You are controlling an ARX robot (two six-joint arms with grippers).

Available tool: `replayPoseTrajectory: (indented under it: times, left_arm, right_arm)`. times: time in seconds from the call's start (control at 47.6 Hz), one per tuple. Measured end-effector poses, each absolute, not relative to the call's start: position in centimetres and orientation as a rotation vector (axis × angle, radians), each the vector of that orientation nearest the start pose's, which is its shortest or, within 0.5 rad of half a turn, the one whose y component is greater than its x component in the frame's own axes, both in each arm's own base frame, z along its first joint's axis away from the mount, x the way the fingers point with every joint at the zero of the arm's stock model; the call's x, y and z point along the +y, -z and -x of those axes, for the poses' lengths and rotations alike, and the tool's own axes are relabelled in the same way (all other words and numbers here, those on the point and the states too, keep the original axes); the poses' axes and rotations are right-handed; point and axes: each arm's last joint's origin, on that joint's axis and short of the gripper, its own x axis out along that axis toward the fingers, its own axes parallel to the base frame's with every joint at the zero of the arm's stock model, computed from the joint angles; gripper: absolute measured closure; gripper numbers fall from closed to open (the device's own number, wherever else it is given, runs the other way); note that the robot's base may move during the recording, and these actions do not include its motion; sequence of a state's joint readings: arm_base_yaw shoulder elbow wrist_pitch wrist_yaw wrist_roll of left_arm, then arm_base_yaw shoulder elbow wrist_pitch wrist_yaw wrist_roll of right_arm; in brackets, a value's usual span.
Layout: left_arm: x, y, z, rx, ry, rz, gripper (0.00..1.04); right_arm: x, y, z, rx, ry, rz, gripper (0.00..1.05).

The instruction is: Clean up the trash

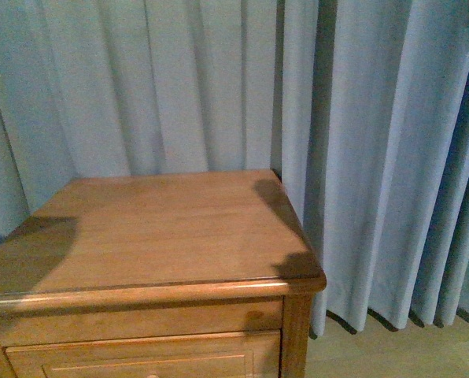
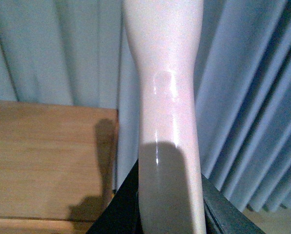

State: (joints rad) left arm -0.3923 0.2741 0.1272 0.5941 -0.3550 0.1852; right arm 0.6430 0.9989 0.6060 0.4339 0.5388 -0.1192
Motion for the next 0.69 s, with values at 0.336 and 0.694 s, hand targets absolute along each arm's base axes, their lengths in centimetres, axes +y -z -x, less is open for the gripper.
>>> replayPoseTrajectory:
  times: [0.336,0.694]
  left_arm:
    - [-3.0,-24.0,-9.9,-0.418,-0.002,-0.019,0.77]
    - [-3.0,-24.0,-9.9,-0.418,-0.003,-0.019,0.77]
  right_arm:
    - [7.0,-29.5,-12.5,-0.205,0.008,0.058,0.86]
    - [5.8,-28.3,-12.1,-0.218,0.076,0.062,0.86]
